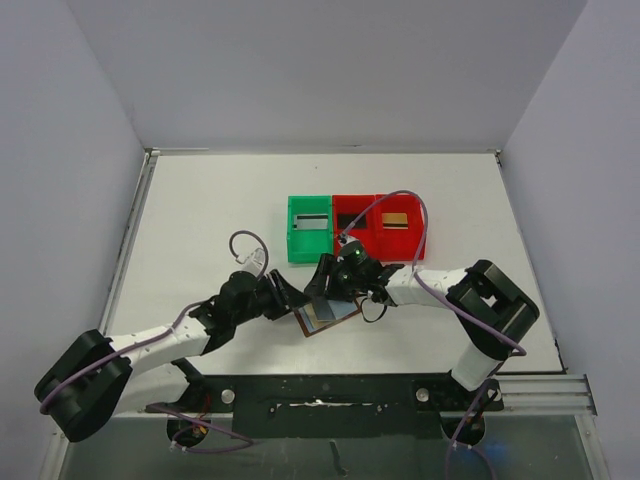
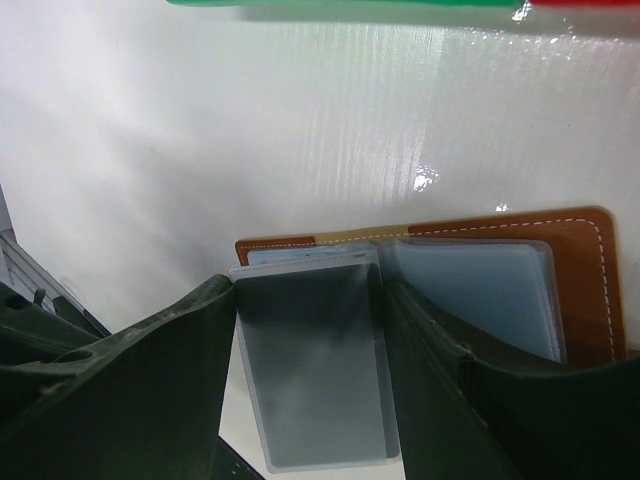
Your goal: Take the credit cards out of the card holder
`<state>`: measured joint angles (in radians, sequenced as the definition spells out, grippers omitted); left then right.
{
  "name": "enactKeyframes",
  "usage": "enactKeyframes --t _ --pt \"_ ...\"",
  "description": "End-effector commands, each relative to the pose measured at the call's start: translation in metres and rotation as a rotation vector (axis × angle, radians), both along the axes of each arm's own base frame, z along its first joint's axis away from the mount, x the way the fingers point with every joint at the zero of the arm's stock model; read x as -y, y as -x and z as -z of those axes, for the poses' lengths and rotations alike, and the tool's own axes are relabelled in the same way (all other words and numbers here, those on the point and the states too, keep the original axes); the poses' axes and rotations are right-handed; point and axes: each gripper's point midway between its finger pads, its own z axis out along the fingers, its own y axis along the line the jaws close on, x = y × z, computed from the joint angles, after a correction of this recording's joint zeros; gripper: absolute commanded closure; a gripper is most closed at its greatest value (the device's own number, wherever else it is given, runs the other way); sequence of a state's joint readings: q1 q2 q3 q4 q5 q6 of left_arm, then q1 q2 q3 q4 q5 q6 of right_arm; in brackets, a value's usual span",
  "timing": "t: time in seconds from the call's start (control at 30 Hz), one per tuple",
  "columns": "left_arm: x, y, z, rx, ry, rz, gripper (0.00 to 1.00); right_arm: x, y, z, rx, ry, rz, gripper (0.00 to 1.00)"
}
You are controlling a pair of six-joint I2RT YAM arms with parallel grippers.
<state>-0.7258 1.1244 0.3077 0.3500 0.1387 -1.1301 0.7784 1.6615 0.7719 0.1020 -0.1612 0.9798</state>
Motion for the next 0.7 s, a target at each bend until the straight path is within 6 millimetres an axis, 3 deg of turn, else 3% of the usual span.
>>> enactKeyframes --t 0.0,0.23,0.47,0.53,0.67 --pt "0.013 -0.002 -0.02 0.05 0.102 -0.002 0.63 0.013 0.012 0.021 -0.056 0.057 0.004 0.57" --pt "0.012 0.003 0.001 -0.012 0.085 -0.044 0.62 0.011 0.012 0.02 -0.061 0.039 -0.002 0.56" --pt "0.031 -0.006 -0.002 0.022 0.113 -0.014 0.62 0.009 0.013 0.017 -0.063 0.015 -0.006 0.56" --pt "0.034 -0.008 0.003 0.021 0.093 -0.009 0.66 0.008 0.012 0.016 -0.062 0.009 -0.008 0.56" --pt "0.039 -0.013 0.004 0.025 0.069 0.004 0.82 0.005 0.012 0.007 -0.053 -0.024 -0.015 0.52"
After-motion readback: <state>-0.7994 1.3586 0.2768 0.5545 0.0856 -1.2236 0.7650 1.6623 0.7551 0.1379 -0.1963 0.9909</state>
